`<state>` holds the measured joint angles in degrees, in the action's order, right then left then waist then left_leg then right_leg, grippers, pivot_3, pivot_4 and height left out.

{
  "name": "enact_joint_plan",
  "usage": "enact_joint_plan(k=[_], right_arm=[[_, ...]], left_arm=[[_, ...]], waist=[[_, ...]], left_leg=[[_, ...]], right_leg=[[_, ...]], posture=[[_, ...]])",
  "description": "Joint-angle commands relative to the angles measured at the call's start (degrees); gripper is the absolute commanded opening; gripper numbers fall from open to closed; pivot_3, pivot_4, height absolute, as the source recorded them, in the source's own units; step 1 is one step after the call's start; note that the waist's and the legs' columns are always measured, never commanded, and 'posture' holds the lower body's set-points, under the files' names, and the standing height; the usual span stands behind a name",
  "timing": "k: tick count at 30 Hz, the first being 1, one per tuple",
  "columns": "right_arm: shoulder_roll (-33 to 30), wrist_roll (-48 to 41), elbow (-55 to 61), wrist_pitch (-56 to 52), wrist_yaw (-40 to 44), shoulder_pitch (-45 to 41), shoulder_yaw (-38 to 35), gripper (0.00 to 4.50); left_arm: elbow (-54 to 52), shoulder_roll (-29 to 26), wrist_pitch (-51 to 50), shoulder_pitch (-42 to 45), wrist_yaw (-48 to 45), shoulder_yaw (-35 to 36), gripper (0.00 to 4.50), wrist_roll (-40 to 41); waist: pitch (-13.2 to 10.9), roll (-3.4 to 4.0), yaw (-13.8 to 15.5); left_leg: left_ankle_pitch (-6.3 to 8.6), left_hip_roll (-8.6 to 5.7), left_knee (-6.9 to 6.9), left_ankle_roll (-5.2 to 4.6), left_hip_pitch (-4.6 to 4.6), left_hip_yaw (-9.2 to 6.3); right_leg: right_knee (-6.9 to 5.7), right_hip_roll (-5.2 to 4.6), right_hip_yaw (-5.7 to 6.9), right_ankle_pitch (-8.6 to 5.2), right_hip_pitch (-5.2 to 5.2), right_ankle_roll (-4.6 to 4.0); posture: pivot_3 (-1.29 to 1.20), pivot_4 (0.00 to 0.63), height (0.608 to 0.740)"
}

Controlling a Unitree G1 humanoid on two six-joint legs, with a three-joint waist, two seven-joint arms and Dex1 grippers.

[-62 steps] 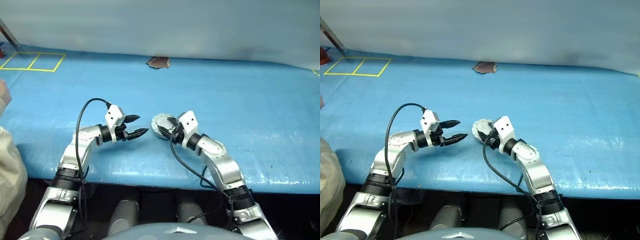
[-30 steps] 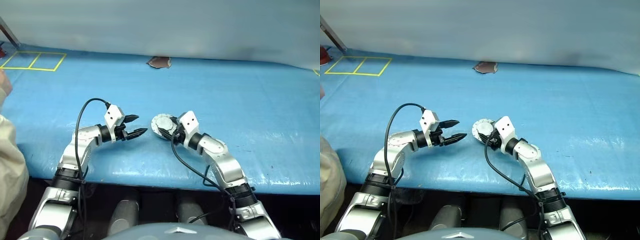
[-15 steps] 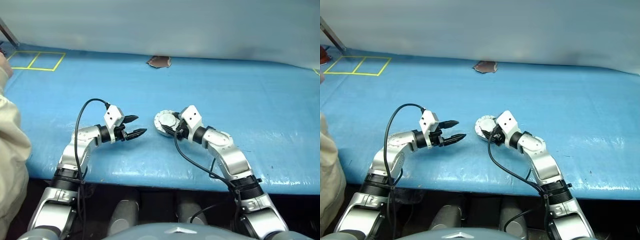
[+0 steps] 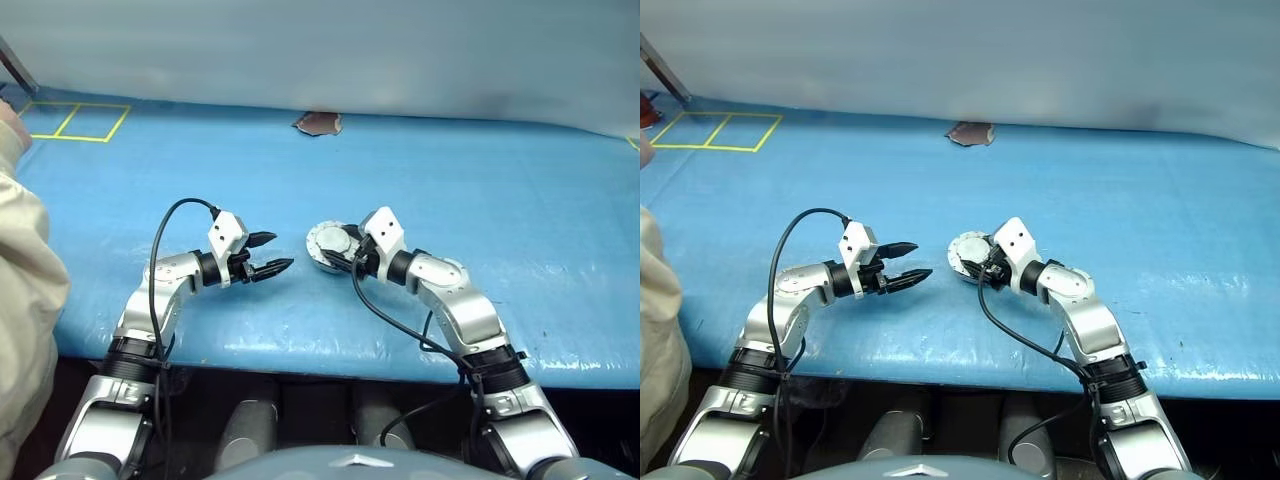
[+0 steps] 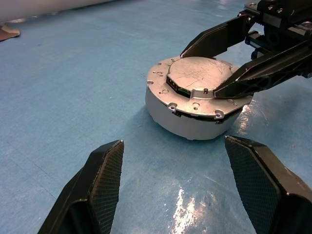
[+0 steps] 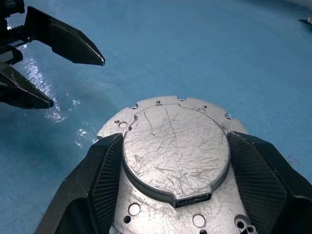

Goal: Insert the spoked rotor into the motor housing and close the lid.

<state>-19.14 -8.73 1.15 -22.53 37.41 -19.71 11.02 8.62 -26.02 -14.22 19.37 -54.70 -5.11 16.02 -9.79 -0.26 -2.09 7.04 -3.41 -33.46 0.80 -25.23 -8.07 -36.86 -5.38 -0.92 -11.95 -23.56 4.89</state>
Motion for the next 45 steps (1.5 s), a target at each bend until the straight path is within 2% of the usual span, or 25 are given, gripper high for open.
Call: enact_joint_plan(k=[1,23,30,45], right_arm=[[-0.5,0.6,0.2,2.1,0.9,-1.4,0.1,3.05],[-1.9,2.4,-4.1,3.6,3.5,-2.0,0.3,3.05],[-1.2,-1.4,-3.4,2.5,5.7,-2.3,-1.7,3.05],[-2.9,3.3,-5.0,5.4,5.1,-3.5,0.1,3.05]], left_arm=[[-2.0,-0.2,0.6,0.2,-0.1,0.1,3.61,0.0],[-2.2,-0.2,0.5,0.1,-0.4,0.1,3.61,0.1],[-2.2,0.1,0.3,0.1,-0.3,0.1,3.61,0.2],[-2.3,0.6,0.1,-0.1,0.1,0.2,3.61,0.3]], waist=[[0.0,0.00,0.0],[0.0,0.00,0.0],[0.0,0.00,0.0],[0.0,0.00,0.0]], left_leg=[[0.00,0.00,0.00,0.00,0.00,0.00],[-0.01,0.00,0.00,-0.01,0.02,0.00],[-0.01,0.00,0.00,-0.01,0.02,0.00],[-0.01,-0.01,-0.01,-0.01,0.02,0.00]], right_leg=[[0.00,0.00,0.00,0.00,0.00,0.00],[-0.01,0.00,0.00,0.00,0.03,0.01],[-0.01,0.00,0.00,0.01,0.04,0.01],[-0.01,0.00,0.00,0.01,0.04,0.01]], posture=[[0.00,0.150,0.740],[0.00,0.150,0.740],[0.00,0.150,0.740],[0.00,0.150,0.740]])
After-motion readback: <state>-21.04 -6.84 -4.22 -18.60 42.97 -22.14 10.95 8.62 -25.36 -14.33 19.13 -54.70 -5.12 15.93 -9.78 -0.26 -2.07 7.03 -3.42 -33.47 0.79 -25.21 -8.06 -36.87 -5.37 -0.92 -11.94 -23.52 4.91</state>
